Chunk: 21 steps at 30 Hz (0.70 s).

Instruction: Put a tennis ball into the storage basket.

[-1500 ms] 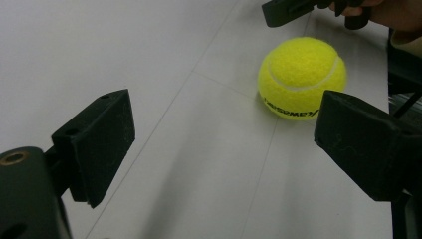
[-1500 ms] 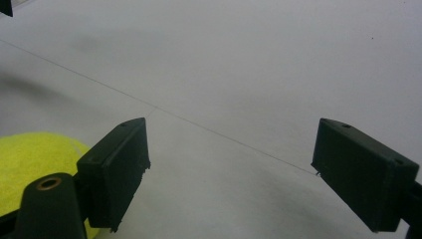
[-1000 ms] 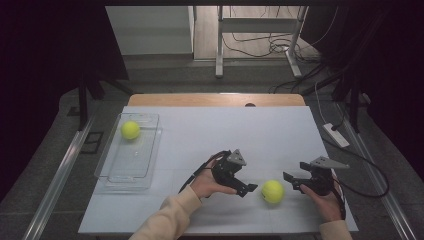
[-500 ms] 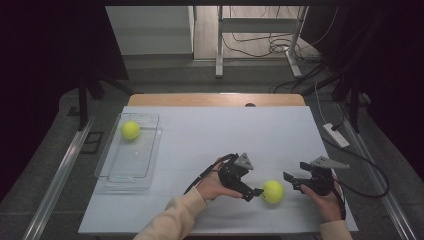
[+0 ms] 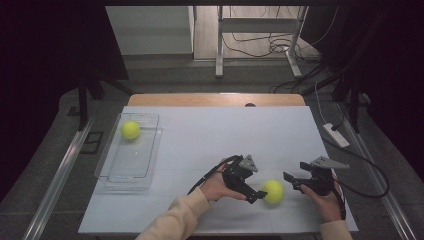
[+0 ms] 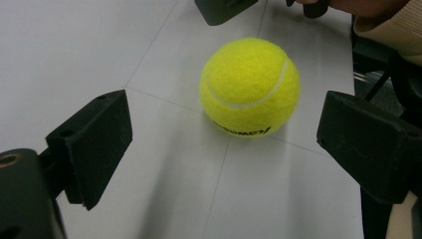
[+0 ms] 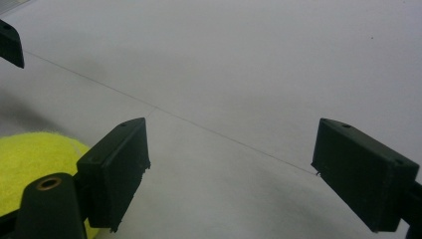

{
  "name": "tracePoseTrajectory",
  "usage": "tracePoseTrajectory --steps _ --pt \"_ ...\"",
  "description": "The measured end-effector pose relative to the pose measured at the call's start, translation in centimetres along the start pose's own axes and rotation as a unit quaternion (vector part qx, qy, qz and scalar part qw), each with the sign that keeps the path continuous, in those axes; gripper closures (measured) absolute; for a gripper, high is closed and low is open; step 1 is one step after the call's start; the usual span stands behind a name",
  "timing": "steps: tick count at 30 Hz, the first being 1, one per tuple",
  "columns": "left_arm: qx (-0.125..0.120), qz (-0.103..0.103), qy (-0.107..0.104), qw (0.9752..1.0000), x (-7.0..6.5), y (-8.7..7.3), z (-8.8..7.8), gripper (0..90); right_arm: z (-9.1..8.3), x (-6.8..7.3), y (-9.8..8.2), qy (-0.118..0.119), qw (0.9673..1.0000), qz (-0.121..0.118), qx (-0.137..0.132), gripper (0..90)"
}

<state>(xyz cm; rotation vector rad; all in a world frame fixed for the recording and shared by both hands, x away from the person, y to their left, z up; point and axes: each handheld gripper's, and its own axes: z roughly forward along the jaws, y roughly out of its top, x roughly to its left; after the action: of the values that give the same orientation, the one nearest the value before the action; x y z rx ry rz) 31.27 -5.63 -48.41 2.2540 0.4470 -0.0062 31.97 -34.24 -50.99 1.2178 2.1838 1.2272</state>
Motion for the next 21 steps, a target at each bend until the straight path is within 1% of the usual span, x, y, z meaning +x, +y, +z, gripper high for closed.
tracePoseTrajectory --steps 9,16,21 --pt "0.001 0.002 -0.002 1.0 -0.2 0.4 0.4 8.0 0.0 0.0 0.0 0.0 1.0 0.001 -0.001 14.8" --pt "0.006 0.002 -0.006 1.0 -0.3 0.6 1.0 7.6 0.0 -0.1 0.0 -0.001 1.0 0.001 0.0 14.9" --pt "0.012 0.009 -0.009 0.9998 -0.6 0.8 1.5 7.1 0.0 0.0 0.0 -0.001 1.0 0.0 -0.001 15.0"
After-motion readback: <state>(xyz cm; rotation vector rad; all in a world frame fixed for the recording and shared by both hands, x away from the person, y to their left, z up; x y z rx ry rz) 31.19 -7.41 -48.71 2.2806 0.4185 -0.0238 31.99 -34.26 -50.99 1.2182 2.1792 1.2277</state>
